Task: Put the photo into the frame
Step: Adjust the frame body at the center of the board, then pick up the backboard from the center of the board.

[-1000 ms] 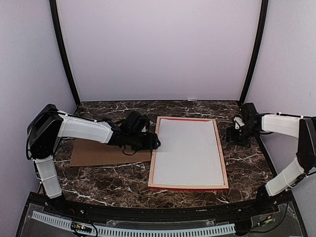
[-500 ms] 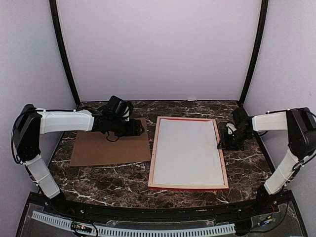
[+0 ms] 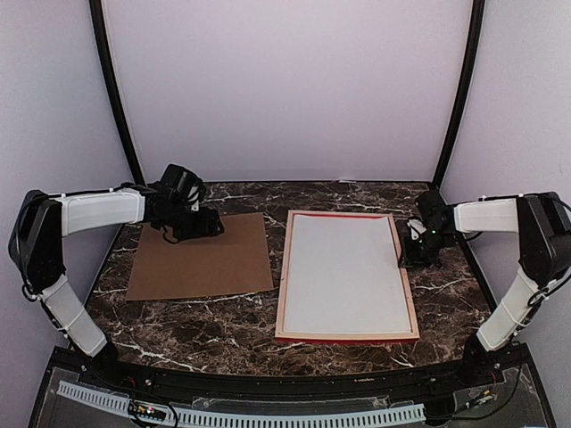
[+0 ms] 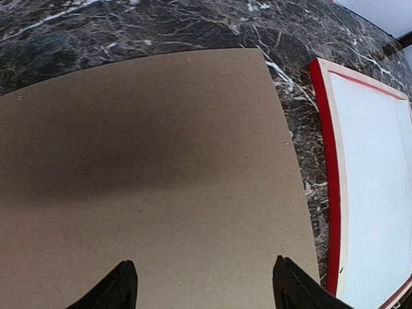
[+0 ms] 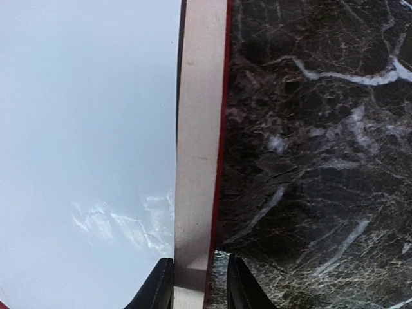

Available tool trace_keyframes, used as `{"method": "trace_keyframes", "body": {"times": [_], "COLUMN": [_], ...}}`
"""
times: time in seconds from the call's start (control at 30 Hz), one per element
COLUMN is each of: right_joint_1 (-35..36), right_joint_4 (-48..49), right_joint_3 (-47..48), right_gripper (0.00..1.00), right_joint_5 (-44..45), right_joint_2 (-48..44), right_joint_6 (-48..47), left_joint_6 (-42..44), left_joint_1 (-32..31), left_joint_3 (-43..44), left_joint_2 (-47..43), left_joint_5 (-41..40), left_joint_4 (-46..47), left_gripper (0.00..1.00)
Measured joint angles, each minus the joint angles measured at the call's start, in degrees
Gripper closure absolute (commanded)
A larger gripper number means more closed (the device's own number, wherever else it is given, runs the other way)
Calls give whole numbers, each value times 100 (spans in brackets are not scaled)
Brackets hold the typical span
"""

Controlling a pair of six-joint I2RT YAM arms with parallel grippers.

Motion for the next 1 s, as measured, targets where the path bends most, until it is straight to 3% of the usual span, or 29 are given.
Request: {"method": "trace_keyframes", "body": {"times": [0.17, 0.33, 0.67, 0.8, 1.0], "right_joint_1": [-52, 219, 2011, 2841, 3700], "right_joint_4": [-136, -282, -39, 153, 168], "right_joint_3": [103, 393, 1615, 2444, 3783], "right_gripper": [41, 28, 23, 23, 23], "right_joint_5": [164, 428, 376, 236, 26], "right_joint_2": [-7, -164, -46, 802, 2197], "right_joint_6": [-94, -59, 378, 544, 678], "left_joint_6": [321, 601, 1049, 1182, 1384], "left_joint_1": [566, 1263, 2883, 3414, 3672], "left_joint_3": [-59, -162, -409, -463, -492], "left_joint_2": [-269, -411, -529, -529, -505], "left_joint_5": [55, 181, 907, 1261, 1493], "left_joint_4": [-289, -459, -684, -793, -863], "left_gripper": [22, 16, 10, 7, 3]}}
